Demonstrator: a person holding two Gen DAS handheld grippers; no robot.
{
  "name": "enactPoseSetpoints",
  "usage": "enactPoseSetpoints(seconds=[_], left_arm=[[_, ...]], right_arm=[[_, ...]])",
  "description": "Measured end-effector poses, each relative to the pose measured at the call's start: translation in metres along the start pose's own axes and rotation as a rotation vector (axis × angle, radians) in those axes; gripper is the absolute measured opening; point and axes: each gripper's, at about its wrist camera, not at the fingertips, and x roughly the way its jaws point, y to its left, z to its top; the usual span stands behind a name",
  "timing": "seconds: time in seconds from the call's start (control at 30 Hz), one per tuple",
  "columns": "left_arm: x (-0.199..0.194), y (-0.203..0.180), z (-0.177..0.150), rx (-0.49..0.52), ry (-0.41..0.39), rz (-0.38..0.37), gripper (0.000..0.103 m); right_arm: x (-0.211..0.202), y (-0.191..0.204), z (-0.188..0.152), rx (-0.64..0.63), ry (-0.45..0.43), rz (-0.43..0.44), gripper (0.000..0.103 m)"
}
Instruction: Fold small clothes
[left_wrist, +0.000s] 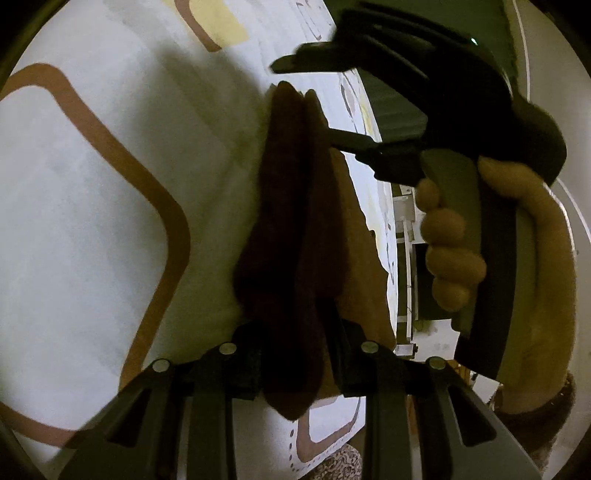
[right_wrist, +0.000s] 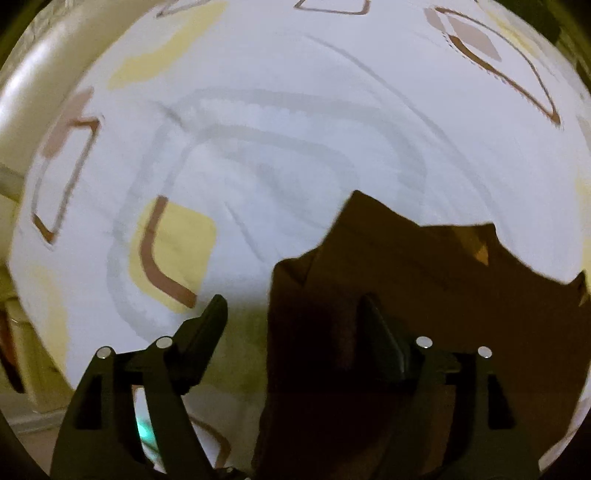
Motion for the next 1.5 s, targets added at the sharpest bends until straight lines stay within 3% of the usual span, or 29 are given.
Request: enactPoseSetpoints(seconds=[0.07, 0.1, 0.17, 0.2, 0.27, 0.3, 0.57, 0.73, 0.87, 1.13, 1.5], left_arm=[[0.002, -0.001, 0.001, -0.014, 0.0, -0.001, 0.025], [0.002, 0.002, 0.002, -0.025, 0.003, -0.006, 0.016], [0.005, 0.006, 0.004, -0.048, 0.008, -0.009, 0.01], [0.006, 0.005, 0.004, -0.047, 0.006, -0.013, 0.009], [0.004, -0.002, 0.0, -0.024, 0.001, 0.0, 0.009], [0.003, -0.004, 0.0, -0.012, -0.002, 0.008, 0.008], [-0.012, -0.04, -0.009, 0.056, -0.046, 0.056, 0.008], [-0.012, -0.094, -0.021, 0.174, -0.059, 0.11, 0.008], [0.001, -0.133, -0.031, 0.252, -0.039, 0.147, 0.008], [0.061, -0.185, -0.078, 0.352, 0.026, 0.19, 0.008], [0.141, -0.223, -0.111, 0.451, 0.102, 0.258, 0.008]], right_arm=[[0.006, 0.004, 0.001, -0.022, 0.01, -0.044, 0.073], [0.008, 0.005, 0.0, -0.033, 0.015, -0.066, 0.07], [0.011, 0.006, -0.001, -0.055, 0.019, -0.117, 0.044], [0.011, 0.005, -0.002, -0.075, 0.013, -0.147, 0.039], [0.009, 0.0, -0.002, -0.092, 0.006, -0.142, 0.016], [0.006, -0.004, -0.002, -0.088, 0.001, -0.124, 0.014], [-0.041, -0.053, -0.015, -0.012, -0.099, 0.076, 0.01], [-0.08, -0.087, -0.025, 0.041, -0.175, 0.21, 0.01], [-0.115, -0.138, -0.043, 0.108, -0.244, 0.322, 0.01], [-0.147, -0.241, -0.073, 0.221, -0.34, 0.439, 0.01], [-0.141, -0.35, -0.121, 0.338, -0.418, 0.583, 0.01]])
